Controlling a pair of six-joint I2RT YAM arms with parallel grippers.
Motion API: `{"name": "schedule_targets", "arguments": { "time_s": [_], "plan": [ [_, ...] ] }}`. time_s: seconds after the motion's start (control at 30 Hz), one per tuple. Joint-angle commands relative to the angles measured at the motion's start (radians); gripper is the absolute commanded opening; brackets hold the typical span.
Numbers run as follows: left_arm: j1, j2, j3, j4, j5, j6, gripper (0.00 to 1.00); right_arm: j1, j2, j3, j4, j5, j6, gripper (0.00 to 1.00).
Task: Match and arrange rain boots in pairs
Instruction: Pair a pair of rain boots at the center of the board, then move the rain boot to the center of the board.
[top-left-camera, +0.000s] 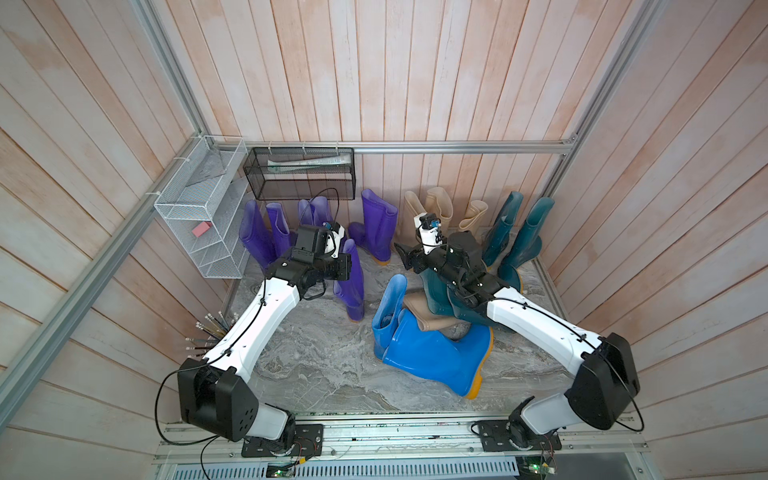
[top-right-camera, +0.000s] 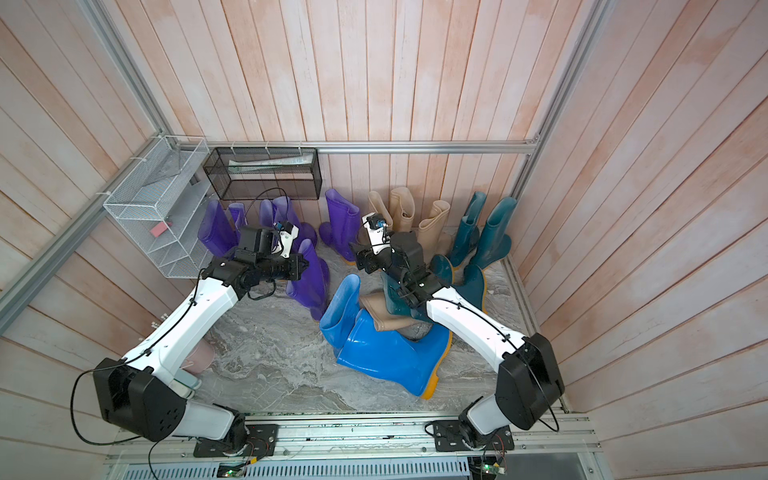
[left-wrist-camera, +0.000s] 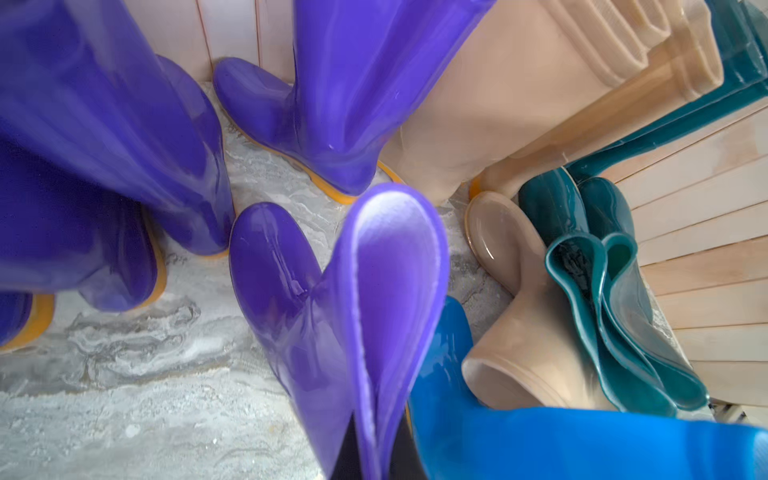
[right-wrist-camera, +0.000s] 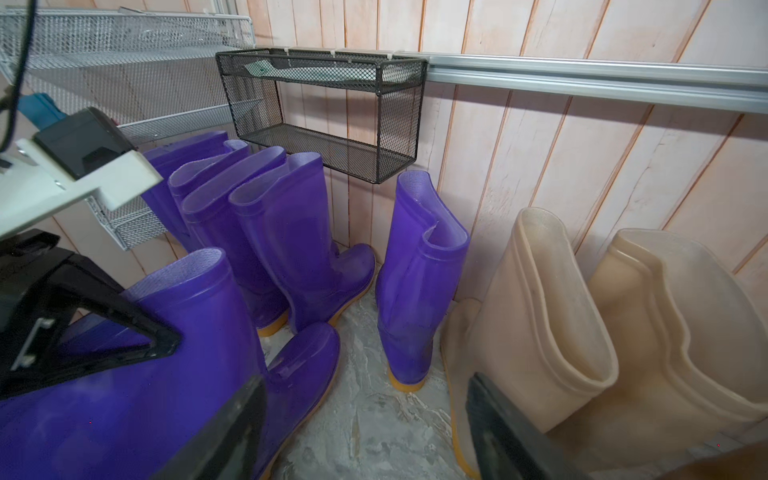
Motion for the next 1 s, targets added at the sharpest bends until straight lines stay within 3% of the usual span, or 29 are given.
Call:
{"name": "schedule_targets", "arguments": {
  "time_s": [0.0,0.3,0.77,0.87,0.97],
  "plan": [
    [0.025,0.028,0.071,0.179,0.044,0.023,0.00,-0.032,0.089,0.087,-0.014,-0.066,0.024,0.78],
    [0.068,0.117,0.144,0.201,0.120,-0.001,0.00,-0.095,0.329,0.281,-0.017,-0.124,0.031,0.79],
    [0.089,0.238,0.275,0.176,-0.010,0.066,0.00,-0.127,0.545,0.548,-0.086,-0.156,0.068,0.78],
    [0.089,0.262,0.284,0.199,-0.043,0.112,0.00,-0.129,0.566,0.579,-0.093,-0.163,0.064,0.65],
    [0.101,0.291,0.295,0.226,-0.055,0.149,0.00,-0.131,0.578,0.600,-0.090,-0.187,0.081,0.28]
  ]
}}
